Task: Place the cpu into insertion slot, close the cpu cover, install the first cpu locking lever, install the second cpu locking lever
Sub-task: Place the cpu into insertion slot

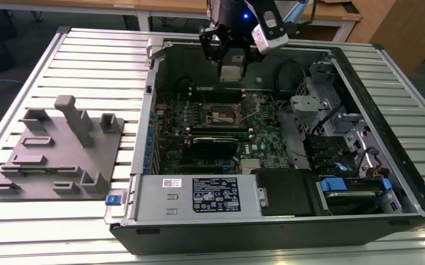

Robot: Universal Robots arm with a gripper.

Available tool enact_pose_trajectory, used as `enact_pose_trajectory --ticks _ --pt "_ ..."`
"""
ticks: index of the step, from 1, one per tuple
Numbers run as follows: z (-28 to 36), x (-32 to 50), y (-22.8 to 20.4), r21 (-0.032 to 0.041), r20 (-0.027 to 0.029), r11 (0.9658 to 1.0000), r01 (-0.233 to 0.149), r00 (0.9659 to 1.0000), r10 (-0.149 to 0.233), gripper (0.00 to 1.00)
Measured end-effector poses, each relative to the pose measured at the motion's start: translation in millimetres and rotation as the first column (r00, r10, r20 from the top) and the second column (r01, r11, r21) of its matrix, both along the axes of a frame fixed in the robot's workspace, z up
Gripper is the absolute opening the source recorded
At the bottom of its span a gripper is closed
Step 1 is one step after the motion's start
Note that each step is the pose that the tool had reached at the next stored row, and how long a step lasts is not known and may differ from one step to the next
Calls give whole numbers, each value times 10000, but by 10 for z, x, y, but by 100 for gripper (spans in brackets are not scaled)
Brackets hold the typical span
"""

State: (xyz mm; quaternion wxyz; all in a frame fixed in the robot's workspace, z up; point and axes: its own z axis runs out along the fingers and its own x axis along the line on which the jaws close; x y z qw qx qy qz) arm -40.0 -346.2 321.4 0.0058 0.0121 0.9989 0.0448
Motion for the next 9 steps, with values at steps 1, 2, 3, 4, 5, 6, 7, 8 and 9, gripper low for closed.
enact_pose_trajectory --ticks 1,2,3,4,5,6,7,8,9 --pt "0 0 0 0 0 10000 0 10000 0 54" --pt "0 0 0 0 0 10000 0 10000 0 54" --pt "0 0 0 0 0 10000 0 10000 0 54" --pt "-4 0 0 2 1 10000 0 10000 0 54" --pt "-11 0 0 5 3 10000 0 10000 0 54" --pt "-20 0 0 3 2 10000 0 10000 0 54" --pt "-27 0 0 0 1 10000 0 10000 0 54" --pt "-32 0 0 0 2 10000 0 10000 0 54" --pt "-32 0 0 -2 1 10000 0 10000 0 54"
